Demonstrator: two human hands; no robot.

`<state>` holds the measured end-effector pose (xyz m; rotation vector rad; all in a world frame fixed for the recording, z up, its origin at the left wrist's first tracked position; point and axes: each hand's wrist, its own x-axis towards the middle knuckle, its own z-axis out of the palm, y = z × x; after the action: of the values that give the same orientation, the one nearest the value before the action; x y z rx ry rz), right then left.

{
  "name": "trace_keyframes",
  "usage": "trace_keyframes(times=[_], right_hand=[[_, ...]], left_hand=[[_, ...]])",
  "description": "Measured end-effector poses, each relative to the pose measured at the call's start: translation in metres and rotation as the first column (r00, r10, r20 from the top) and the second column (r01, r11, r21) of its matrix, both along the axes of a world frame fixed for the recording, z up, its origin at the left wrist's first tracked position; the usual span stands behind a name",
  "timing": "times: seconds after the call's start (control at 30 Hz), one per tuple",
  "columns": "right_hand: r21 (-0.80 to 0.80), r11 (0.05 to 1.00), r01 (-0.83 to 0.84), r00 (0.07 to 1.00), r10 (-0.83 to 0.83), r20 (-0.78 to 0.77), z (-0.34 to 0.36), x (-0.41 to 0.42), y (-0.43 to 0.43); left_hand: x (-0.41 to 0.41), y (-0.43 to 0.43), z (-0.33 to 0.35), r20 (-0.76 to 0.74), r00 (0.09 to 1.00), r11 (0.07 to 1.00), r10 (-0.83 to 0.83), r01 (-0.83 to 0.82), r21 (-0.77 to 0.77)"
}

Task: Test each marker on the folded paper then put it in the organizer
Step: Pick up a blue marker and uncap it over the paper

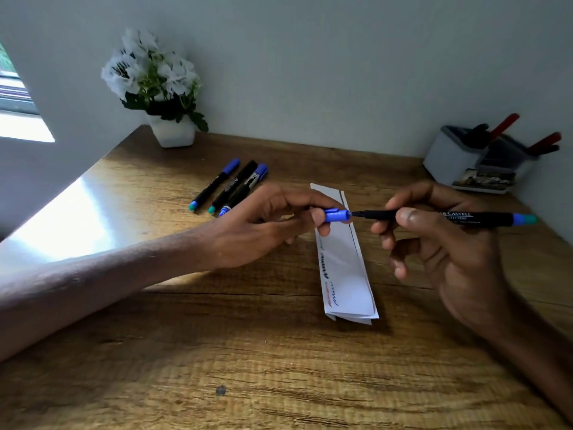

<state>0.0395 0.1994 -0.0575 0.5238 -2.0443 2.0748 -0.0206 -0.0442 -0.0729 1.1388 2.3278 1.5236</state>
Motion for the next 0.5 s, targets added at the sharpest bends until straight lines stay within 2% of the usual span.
trace_keyframes(times=[0.1,0.3,0.5], right_hand=[[0.015,1.000,0.002,1.000,-0.002,-0.004,0.000,-0.001,0.001],[0.156,0.987,0.045,0.997,-0.034,-0.071,0.002,0.003,-0.005],[0.245,0.967,0.073,0.994,-0.050,-0.097,0.001,0.002,-0.013]], left_hand=[[0.001,0.000,0.001,-0.010,1.000,1.000,-0.008,0.008,0.001],[0.005,0.003,-0.001,-0.092,0.996,1.000,-0.024,0.023,-0.015],[0.009,0.007,0.000,-0.089,0.996,0.998,-0.020,0.026,0.062]])
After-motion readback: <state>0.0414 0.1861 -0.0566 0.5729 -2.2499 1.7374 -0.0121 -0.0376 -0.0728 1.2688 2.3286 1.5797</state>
